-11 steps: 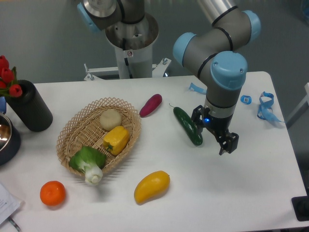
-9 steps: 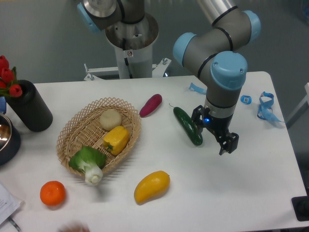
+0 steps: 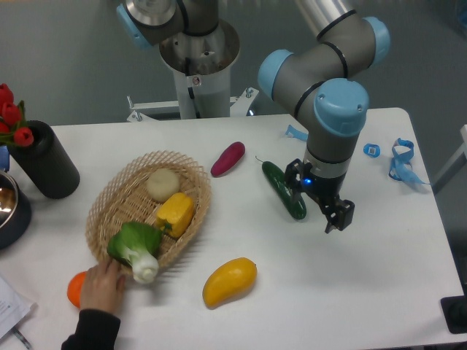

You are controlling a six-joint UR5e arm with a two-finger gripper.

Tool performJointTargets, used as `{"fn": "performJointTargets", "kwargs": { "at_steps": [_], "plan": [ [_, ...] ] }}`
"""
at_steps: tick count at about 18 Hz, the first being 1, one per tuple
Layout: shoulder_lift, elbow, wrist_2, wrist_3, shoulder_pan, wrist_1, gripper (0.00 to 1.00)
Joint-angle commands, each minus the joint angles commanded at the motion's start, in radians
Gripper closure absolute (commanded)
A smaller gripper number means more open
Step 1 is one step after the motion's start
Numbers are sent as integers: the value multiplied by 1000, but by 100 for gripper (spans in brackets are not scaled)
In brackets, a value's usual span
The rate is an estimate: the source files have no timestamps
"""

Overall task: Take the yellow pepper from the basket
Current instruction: 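Move the gripper over the basket above the yellow bell pepper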

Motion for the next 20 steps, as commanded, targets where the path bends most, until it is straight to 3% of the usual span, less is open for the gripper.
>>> {"fn": "performJointTargets", "kwargs": {
  "at_steps": [7,10,14,20],
  "plan": [
    [8,-3,-28,-57,-77,14,0],
    [-9,1,-23,-214,-121,17,0],
    [-17,1,-17,-325,-204,14,0],
    [-20,-17,-14,-679,-365,8,0]
  ]
}}
